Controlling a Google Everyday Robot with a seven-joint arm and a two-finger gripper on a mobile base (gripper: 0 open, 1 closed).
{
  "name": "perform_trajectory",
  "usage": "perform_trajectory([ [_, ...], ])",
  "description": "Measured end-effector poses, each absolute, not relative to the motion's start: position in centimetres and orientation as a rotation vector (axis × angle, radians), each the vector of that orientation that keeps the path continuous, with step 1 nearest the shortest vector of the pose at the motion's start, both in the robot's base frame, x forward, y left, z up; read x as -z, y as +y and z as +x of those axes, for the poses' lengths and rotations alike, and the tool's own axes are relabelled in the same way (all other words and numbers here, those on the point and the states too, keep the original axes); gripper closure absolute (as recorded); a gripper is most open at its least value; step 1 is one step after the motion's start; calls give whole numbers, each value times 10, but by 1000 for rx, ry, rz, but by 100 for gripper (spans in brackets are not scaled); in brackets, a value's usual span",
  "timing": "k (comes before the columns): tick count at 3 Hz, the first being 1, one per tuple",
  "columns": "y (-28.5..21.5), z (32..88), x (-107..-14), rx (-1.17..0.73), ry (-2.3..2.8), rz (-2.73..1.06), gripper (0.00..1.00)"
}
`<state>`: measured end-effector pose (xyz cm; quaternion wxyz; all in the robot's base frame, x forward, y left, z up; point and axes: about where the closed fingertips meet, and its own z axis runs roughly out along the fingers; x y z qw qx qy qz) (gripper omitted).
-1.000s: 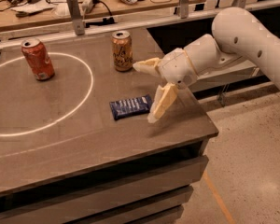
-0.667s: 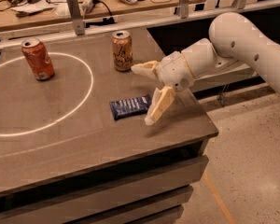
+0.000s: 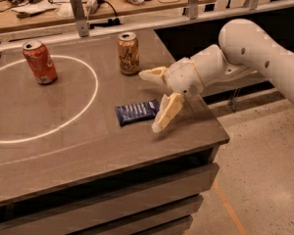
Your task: Move rxbar blueberry near coke can
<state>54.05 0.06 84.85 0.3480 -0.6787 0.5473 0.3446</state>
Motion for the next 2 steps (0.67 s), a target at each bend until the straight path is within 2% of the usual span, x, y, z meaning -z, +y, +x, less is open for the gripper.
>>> perform_trajectory([
  [1,1,540,-844,-905,1425,-1759,0],
  [2,0,539,-835,-924,1441,-1769,18],
])
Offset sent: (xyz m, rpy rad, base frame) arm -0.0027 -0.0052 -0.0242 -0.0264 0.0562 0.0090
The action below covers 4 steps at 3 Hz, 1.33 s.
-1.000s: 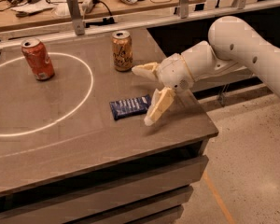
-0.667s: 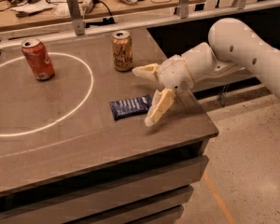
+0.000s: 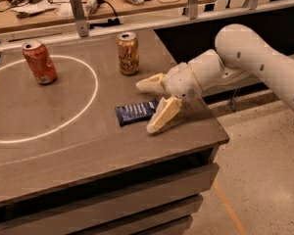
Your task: Move rxbar blueberry near coke can
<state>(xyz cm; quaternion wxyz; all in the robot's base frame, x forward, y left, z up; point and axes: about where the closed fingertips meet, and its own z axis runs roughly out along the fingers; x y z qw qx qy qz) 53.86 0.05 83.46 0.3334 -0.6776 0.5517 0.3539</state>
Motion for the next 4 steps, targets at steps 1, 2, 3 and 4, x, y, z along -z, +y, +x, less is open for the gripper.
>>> perform_trajectory([
  [1,-1,538,-829,-932,1453,-1779,42],
  [2,-2,536,-825,-937,1465,-1785,65],
  [3,-2,536,-826,-938,1465,-1785,88],
  [4,-2,536,-827,-938,1465,-1785,100],
])
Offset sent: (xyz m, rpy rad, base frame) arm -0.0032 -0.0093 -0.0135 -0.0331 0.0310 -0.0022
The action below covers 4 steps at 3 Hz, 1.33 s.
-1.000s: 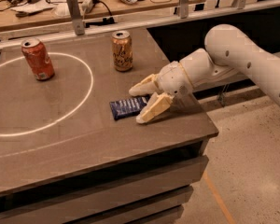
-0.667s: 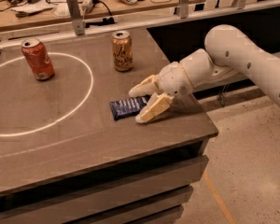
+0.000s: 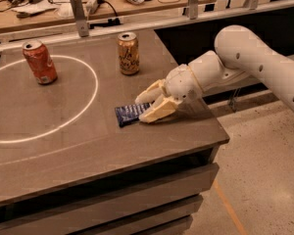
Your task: Move rxbar blueberry near coke can
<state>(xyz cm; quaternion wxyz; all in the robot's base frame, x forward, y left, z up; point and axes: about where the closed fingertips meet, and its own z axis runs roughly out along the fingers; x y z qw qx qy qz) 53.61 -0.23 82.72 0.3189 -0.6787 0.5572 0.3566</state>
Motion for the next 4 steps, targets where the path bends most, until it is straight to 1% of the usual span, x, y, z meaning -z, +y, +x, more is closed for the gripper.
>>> perform_trajectory([
  [1,16,539,-849,-891,1467,-1753,100],
  [2,46,544,-885,-787,1484,-1679,100],
  [4,81,572,-894,-645,1589,-1524,100],
])
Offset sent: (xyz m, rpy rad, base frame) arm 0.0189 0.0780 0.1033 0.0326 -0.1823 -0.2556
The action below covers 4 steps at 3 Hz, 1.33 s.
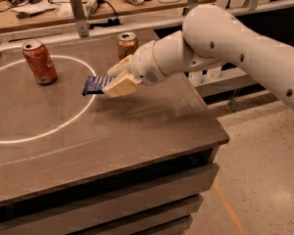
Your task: Move rxbar blueberry near coke can
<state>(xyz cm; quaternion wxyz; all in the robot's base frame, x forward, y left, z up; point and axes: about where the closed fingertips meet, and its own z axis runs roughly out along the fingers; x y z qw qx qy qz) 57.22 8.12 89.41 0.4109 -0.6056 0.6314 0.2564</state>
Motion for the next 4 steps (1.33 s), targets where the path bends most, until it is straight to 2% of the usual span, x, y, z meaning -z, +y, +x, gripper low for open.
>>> perform_trajectory([
  [1,115,589,-892,-622,1582,-1479,100],
  [4,174,614,-871,-612,1554,-1404,100],
])
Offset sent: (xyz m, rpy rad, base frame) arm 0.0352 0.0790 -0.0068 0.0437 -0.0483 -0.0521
